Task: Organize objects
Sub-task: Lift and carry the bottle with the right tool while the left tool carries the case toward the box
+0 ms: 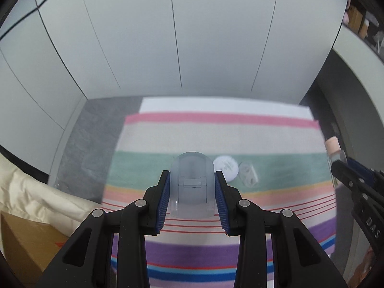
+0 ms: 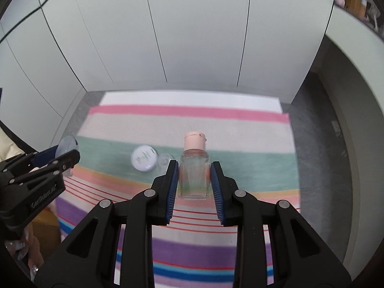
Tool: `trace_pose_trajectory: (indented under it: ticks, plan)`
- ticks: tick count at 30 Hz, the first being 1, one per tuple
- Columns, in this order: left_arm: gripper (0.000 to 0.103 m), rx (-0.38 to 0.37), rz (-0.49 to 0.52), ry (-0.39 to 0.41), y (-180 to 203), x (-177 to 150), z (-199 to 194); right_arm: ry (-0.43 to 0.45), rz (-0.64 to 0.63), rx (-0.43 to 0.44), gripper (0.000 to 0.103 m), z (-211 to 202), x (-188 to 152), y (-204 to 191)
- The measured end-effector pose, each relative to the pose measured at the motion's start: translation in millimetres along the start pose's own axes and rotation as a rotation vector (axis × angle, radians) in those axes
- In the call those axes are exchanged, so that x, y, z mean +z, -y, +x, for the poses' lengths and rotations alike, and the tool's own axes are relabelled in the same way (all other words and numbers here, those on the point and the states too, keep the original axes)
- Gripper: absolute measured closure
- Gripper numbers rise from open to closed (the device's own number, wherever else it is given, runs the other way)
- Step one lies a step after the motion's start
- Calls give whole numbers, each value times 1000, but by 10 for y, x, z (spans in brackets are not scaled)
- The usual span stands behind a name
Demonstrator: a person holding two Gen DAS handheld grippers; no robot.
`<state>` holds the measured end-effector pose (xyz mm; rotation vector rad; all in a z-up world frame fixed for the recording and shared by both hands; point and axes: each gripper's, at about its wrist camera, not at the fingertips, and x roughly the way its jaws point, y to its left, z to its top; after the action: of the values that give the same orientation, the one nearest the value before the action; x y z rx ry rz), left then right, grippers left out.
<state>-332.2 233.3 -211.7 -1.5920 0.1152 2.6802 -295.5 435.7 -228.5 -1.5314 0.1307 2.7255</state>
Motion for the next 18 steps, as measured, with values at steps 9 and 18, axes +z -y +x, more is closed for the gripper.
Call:
trace_pose_trajectory:
  ticks: [9, 18]
  plan:
    - [67, -49, -36, 91, -166, 185, -1054, 113, -31, 4, 75, -1193, 231, -243]
    - [67, -53, -51, 139, -278, 174, -1737, 209, -78, -48, 75, -2047, 265, -471]
